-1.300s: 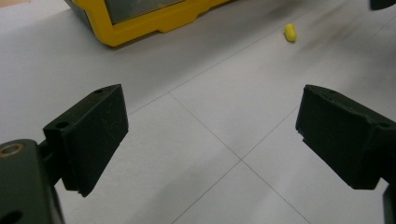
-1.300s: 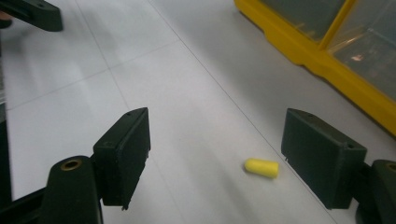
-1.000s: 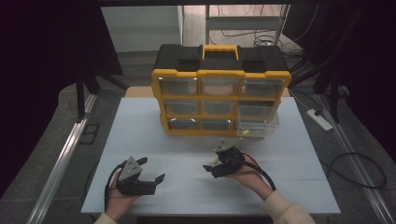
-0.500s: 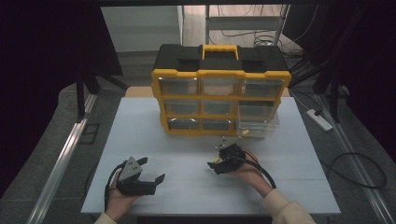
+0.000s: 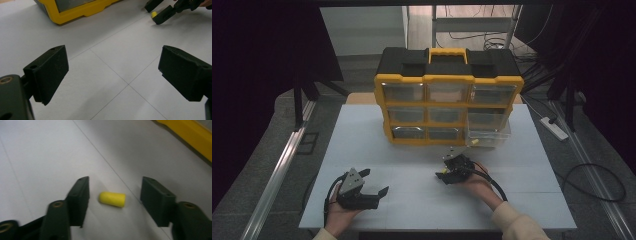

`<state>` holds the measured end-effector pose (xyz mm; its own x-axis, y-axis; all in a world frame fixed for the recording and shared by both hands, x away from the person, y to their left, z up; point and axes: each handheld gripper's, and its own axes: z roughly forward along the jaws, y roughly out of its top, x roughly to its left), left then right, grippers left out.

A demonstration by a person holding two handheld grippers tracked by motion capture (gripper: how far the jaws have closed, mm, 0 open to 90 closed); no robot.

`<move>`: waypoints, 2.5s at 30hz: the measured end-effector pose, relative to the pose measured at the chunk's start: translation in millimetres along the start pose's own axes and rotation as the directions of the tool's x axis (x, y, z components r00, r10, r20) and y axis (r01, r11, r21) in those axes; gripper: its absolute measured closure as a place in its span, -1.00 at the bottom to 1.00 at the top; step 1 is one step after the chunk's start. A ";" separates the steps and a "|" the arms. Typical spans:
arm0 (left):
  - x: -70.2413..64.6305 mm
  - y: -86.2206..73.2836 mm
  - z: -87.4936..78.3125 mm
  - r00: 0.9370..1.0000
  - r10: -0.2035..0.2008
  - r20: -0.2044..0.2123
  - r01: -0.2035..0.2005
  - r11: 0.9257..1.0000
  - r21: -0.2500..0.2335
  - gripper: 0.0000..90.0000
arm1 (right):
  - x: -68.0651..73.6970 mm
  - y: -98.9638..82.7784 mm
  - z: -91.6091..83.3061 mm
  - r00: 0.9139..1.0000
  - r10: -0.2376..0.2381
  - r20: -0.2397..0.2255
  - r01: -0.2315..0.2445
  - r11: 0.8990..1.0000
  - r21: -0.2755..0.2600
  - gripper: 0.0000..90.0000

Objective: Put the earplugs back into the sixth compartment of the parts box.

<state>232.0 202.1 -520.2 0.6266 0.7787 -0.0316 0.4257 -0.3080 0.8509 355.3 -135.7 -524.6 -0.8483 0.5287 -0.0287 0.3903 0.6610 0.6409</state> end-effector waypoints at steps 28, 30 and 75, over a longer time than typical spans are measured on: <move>0.1 -0.1 -1.1 1.000 -0.002 0.001 0.002 1.000 -0.004 -0.79 | 13.3 23.7 -58.6 0.999 -0.035 0.023 0.039 0.974 -0.224 0.57; 0.1 -0.1 -1.2 1.000 -0.004 0.002 0.004 1.000 -0.005 -0.79 | 13.0 25.7 -64.6 0.999 -0.033 0.025 0.038 0.968 -0.247 0.57; 0.7 0.4 -2.5 1.000 0.001 -0.005 -0.002 1.000 -0.011 -0.79 | 4.8 49.9 -164.7 0.995 0.027 0.094 0.027 0.852 -0.522 0.58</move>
<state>231.0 203.9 -518.5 0.6242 0.7808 -0.0279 0.4174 -0.3030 0.8567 311.7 -187.9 -366.4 -0.8000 0.5940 -0.0838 0.1231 0.2992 0.9462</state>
